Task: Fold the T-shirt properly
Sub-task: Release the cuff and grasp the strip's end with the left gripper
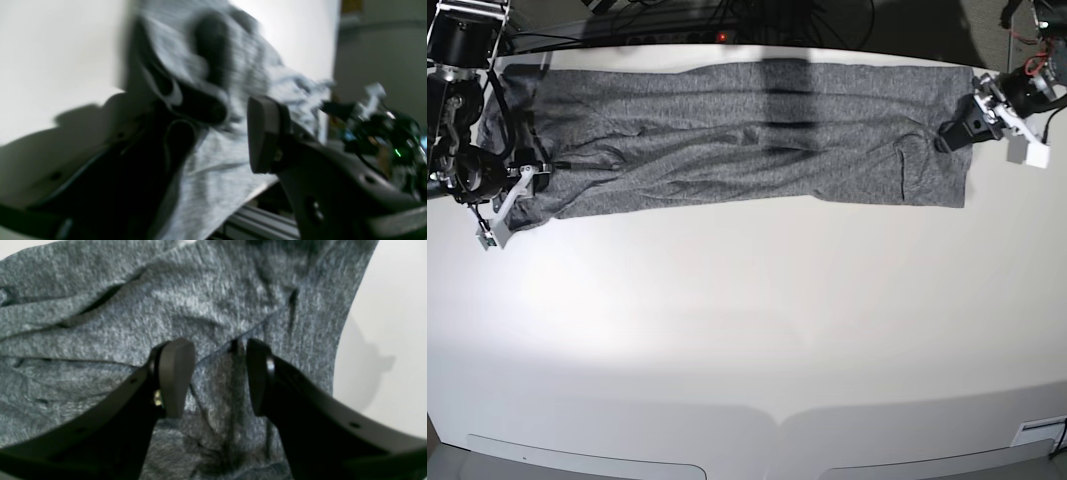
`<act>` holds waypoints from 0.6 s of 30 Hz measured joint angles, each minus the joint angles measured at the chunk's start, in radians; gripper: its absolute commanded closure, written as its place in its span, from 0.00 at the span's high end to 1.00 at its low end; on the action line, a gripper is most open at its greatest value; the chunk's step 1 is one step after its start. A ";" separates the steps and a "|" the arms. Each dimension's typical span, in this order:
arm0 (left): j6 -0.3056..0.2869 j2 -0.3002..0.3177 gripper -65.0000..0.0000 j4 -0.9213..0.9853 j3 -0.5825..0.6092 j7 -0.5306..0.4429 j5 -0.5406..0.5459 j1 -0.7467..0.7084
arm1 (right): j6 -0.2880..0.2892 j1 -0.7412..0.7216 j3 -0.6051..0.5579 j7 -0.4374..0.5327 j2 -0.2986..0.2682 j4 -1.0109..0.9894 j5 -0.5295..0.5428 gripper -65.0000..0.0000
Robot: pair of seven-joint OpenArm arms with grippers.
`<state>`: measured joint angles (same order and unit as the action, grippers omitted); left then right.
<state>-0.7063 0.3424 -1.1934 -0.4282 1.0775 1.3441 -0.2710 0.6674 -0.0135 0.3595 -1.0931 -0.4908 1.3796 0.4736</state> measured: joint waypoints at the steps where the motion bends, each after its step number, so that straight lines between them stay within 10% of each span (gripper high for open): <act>1: -0.001 -0.010 0.51 -0.003 0.003 -0.001 0.000 0.002 | 0.000 0.000 0.000 0.000 0.000 0.000 0.000 0.45; 8: 0.000 -0.016 0.47 -0.003 0.003 0.000 0.003 0.011 | 0.000 0.000 0.000 0.000 0.000 0.000 0.000 0.45; 18: 0.003 -0.019 0.00 -0.003 0.004 -0.007 0.002 0.025 | 0.000 0.000 0.000 0.000 0.000 0.000 0.000 0.45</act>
<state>-0.7036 0.3237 -1.1969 -0.4240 1.0702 1.3464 -0.2462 0.6674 -0.0139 0.3595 -1.0931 -0.4908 1.3796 0.4736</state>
